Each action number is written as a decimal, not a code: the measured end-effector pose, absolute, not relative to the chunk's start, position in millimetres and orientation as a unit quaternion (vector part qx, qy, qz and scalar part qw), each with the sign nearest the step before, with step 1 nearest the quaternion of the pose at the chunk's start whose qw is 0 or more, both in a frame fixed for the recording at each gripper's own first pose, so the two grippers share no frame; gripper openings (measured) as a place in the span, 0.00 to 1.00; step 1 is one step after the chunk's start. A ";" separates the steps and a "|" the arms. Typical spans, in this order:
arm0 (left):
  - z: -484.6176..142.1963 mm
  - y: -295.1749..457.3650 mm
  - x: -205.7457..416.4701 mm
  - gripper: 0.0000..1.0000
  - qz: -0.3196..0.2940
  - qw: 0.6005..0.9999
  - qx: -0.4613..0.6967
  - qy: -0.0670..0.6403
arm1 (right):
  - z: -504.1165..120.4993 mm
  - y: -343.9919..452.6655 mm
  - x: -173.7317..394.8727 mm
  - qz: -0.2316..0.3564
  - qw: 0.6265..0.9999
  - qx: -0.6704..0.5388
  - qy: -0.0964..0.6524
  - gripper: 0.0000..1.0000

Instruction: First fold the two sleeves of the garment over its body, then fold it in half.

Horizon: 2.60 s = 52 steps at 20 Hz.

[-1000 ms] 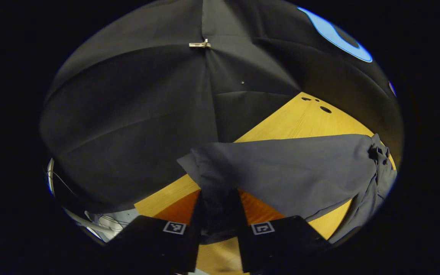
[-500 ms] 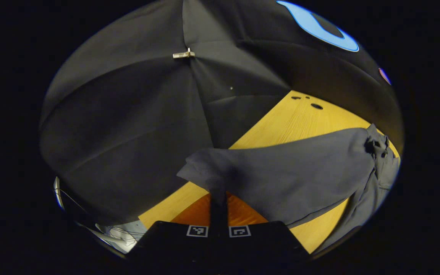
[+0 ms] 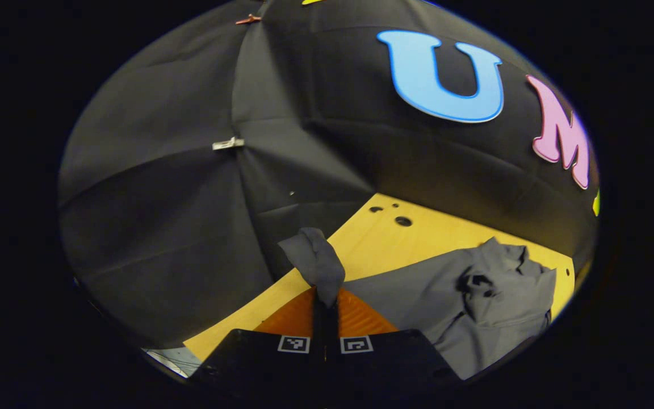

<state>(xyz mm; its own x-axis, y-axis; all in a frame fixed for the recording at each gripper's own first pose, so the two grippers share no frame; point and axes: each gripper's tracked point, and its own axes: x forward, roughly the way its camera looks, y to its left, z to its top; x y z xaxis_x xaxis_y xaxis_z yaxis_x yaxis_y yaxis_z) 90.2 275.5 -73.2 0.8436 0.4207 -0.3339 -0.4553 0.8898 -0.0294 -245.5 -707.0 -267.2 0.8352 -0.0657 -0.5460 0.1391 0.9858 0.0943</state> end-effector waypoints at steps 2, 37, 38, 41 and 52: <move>-55.8 244.8 110.0 0.05 0.204 0.966 -0.051 0.151 | -268.6 -717.6 -248.8 -0.058 0.954 0.074 0.283 0.99; -141.4 -286.3 222.9 0.15 -0.198 0.940 0.077 0.268 | -289.3 -757.1 -283.1 -0.103 0.931 0.167 0.309 0.99; -143.8 -290.9 223.5 0.19 -0.202 0.939 0.073 0.269 | -289.5 -757.6 -285.4 -0.101 0.930 0.165 0.314 0.99; -145.7 -297.9 223.8 0.34 -0.204 0.940 0.063 0.267 | -291.3 -759.6 -285.7 -0.094 0.930 0.160 0.318 0.99; -154.6 -163.3 150.3 0.97 -0.152 0.948 0.084 0.266 | -303.3 -711.7 -290.2 -0.010 0.906 0.185 0.380 0.99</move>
<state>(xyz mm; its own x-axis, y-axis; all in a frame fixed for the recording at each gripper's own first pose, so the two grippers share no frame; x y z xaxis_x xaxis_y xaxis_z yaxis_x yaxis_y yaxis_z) 150.3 -163.3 -154.6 0.8117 -0.2446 -0.5303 0.3336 0.9395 0.0773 -290.2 -711.7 -303.3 0.7105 0.1231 -0.6928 0.1588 0.9311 0.3283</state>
